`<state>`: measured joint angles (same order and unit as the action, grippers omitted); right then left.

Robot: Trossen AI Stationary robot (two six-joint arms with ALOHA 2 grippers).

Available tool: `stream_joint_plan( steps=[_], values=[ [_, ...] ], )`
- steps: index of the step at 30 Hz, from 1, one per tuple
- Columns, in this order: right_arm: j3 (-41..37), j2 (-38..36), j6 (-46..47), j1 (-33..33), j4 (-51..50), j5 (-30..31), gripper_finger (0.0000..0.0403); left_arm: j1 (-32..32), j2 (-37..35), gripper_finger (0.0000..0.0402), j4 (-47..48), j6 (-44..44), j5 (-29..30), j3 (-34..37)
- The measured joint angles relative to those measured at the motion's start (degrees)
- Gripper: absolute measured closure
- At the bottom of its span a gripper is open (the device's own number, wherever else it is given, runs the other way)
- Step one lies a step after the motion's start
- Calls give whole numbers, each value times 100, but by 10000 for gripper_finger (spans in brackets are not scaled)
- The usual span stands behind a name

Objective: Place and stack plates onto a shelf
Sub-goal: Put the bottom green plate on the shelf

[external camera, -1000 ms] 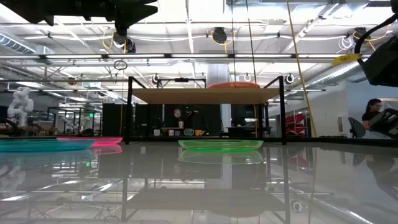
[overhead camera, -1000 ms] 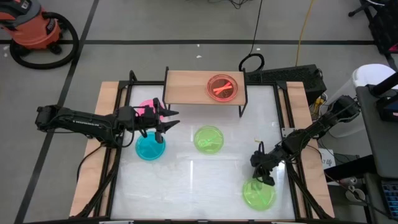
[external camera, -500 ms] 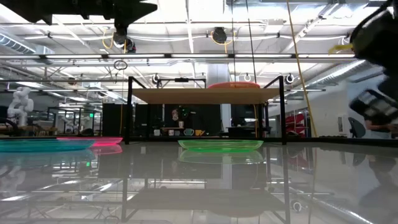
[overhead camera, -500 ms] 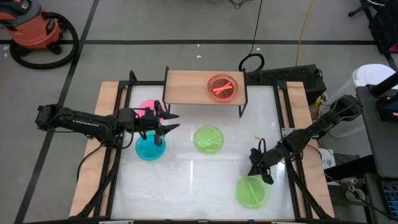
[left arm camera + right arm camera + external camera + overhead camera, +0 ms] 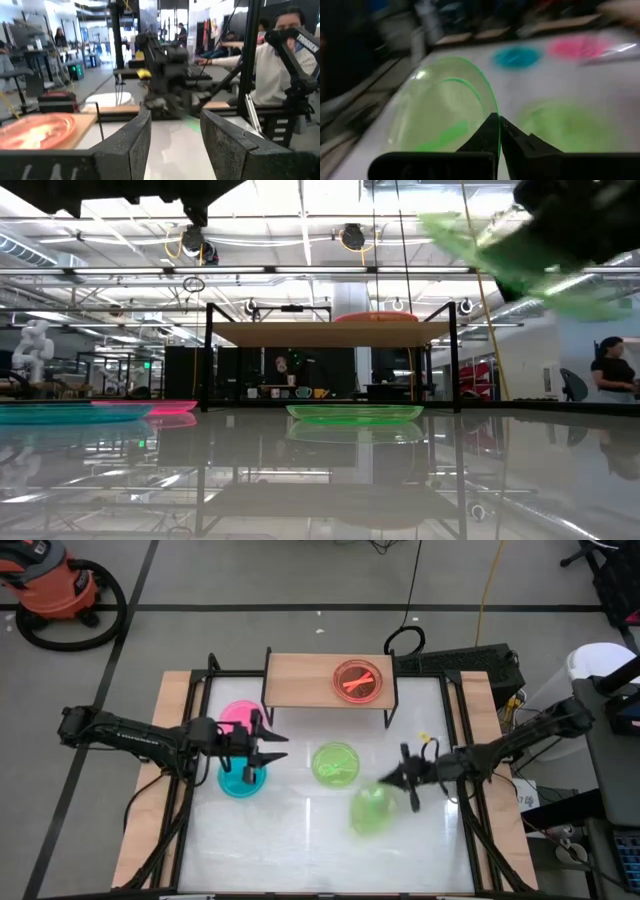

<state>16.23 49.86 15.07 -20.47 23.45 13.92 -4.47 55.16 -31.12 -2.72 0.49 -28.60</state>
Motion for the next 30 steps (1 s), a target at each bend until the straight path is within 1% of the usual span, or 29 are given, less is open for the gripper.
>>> stream_joint_plan(
  steps=[2,4,6,9,11,14,16,18,21,25,30],
  values=[
    [0,-83,-287,322,184,246,403,0,4,224,85,185,0,2],
    [38,-116,-408,701,291,247,403,0,2,224,84,521,0,2],
    [167,-96,-424,1119,299,261,403,9,-12,224,78,417,14,2],
    [464,38,-426,1781,422,240,403,86,-77,224,-67,116,305,2],
    [744,159,-424,2197,432,81,403,163,-175,224,-17,106,544,2],
    [1289,469,-434,2746,458,-415,403,279,-427,224,230,11,644,2],
    [1694,761,-542,3064,464,-764,403,363,-691,224,622,-223,720,2],
    [2123,1106,-665,3334,478,-949,403,487,-977,224,1100,-369,948,2],
    [2719,1700,-781,3674,467,-983,403,685,-1368,224,1556,-305,1125,2],
    [3421,2520,-850,4144,458,-1310,403,779,-1689,224,1757,-282,1117,2],
    [4245,3455,-810,4663,547,-1574,403,830,-1729,225,1821,-476,1115,2]
  ],
)
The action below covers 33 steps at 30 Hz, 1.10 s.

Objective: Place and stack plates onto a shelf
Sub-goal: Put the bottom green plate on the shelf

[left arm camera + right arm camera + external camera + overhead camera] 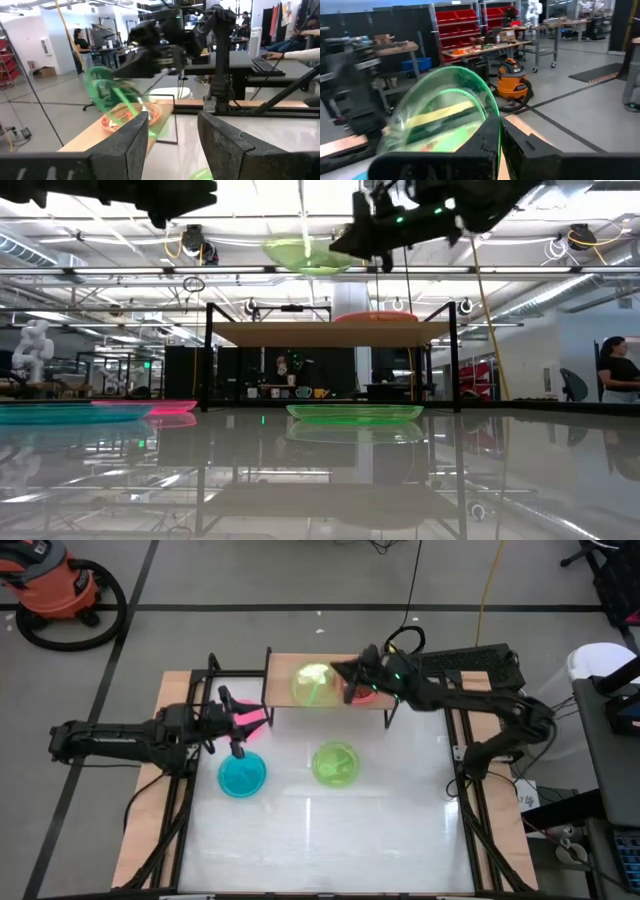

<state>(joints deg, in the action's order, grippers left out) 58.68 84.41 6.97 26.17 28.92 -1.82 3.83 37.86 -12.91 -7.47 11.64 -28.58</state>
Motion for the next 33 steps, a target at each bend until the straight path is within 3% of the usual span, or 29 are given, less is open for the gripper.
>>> stream_joint_plan(
  steps=[7,15,22,33],
  values=[
    [987,1172,442,669,25,-453,403,278,-4,225,71,-176,7,0],
    [1188,1984,901,1033,266,-1157,403,890,-3,225,185,13,-319,124],
    [1186,2299,909,1021,530,-1185,403,1320,-9,225,-801,299,-489,685],
    [1186,2334,822,1023,514,-1181,403,1345,-8,225,-840,369,-719,702]
  ],
)
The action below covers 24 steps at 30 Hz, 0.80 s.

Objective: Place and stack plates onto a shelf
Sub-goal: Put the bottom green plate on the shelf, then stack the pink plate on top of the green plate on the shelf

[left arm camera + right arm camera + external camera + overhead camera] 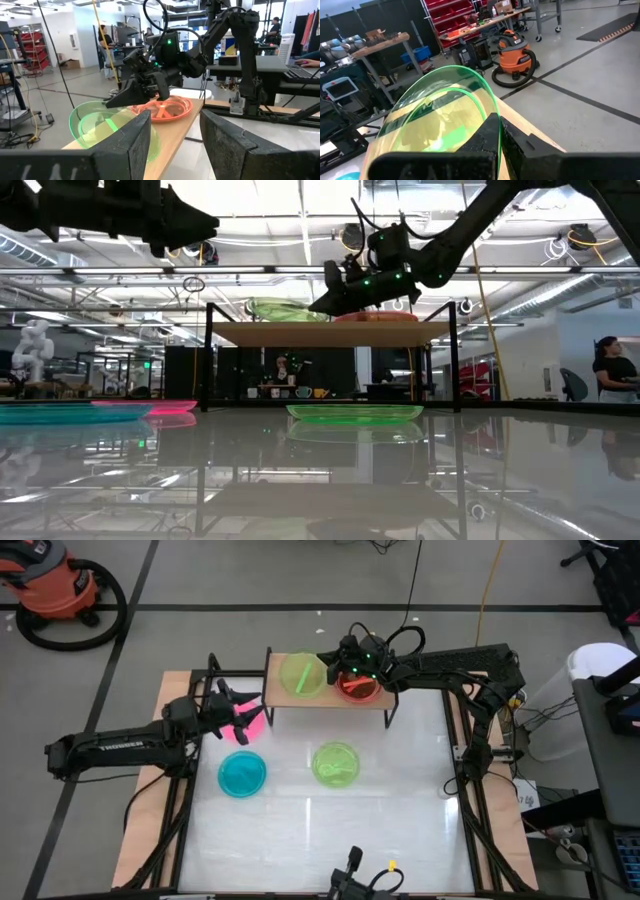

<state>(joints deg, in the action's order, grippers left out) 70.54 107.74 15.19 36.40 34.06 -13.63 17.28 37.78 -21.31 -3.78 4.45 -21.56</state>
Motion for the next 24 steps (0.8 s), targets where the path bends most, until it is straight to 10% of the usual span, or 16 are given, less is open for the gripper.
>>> stream_joint_plan(
  steps=[18,24],
  values=[
    [-7,-50,-286,-11,-1,134,319,0,11,225,63,12,0,0],
    [-7,-569,-602,-44,-8,-913,308,-141,13,225,786,234,50,-2]
  ],
)
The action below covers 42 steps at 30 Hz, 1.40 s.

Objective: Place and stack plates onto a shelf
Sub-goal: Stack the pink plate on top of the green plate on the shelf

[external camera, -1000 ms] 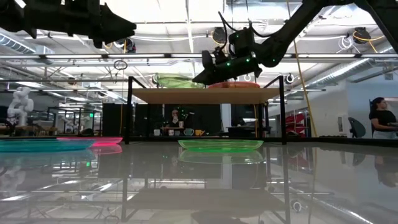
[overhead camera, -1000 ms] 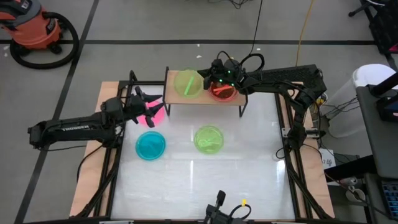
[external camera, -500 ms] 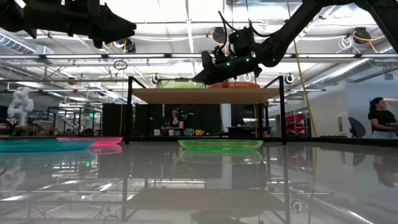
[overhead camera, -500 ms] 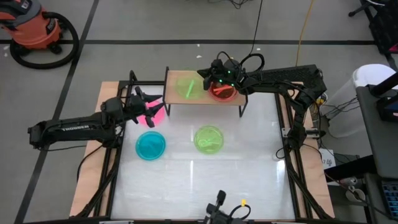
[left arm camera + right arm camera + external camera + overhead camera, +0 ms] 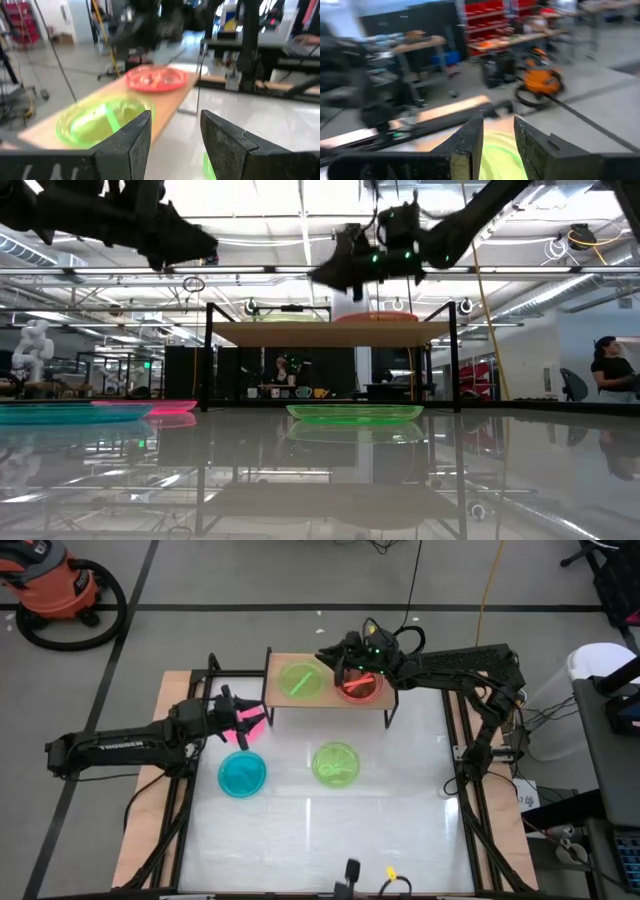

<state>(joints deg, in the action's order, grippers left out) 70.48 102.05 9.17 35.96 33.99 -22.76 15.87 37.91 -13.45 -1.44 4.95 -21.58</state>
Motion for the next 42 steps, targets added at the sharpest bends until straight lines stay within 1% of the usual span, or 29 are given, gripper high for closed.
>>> stream_joint_plan(
  steps=[2,5,8,10,11,15,17,21,25,29,31,34,42],
  values=[
    [0,-275,-136,-79,-166,-344,308,-102,0,225,339,28,261,0],
    [-5,-751,-416,-321,-680,-561,308,-290,27,225,1080,61,881,-80],
    [-229,-1276,-1009,-708,-1109,-576,308,-477,174,225,2046,177,1479,-305],
    [-476,-1647,-1476,-1007,-1354,-530,308,-603,355,225,2564,251,1755,-417],
    [-623,-1841,-1638,-1171,-1427,-402,308,-664,473,225,2728,311,1822,-452],
    [-1305,-2647,-1957,-1810,-1403,416,308,-859,1063,225,2883,418,1875,-546],
    [-1671,-3012,-2070,-2123,-1397,727,308,-920,1435,225,2959,424,1878,-618],
    [-2478,-3654,-2227,-2684,-1396,1296,308,-956,2320,225,3556,725,1917,-915],
    [-3257,-4183,-2199,-3095,-1132,1996,308,-941,3185,225,4254,1104,2013,-1249],
    [-3875,-4530,-2219,-3418,-605,2550,308,-842,3834,225,4326,1092,2189,-1371],
    [-4070,-4631,-2347,-3496,-299,2738,308,-723,4062,225,4320,1078,2199,-1379],
    [-4168,-4775,-2387,-3532,-261,2769,308,-500,4307,225,4340,1076,2201,-1379],
    [-4168,-4843,-2359,-3534,-252,2752,308,-81,4529,225,4282,1071,2101,-1295]
  ],
)
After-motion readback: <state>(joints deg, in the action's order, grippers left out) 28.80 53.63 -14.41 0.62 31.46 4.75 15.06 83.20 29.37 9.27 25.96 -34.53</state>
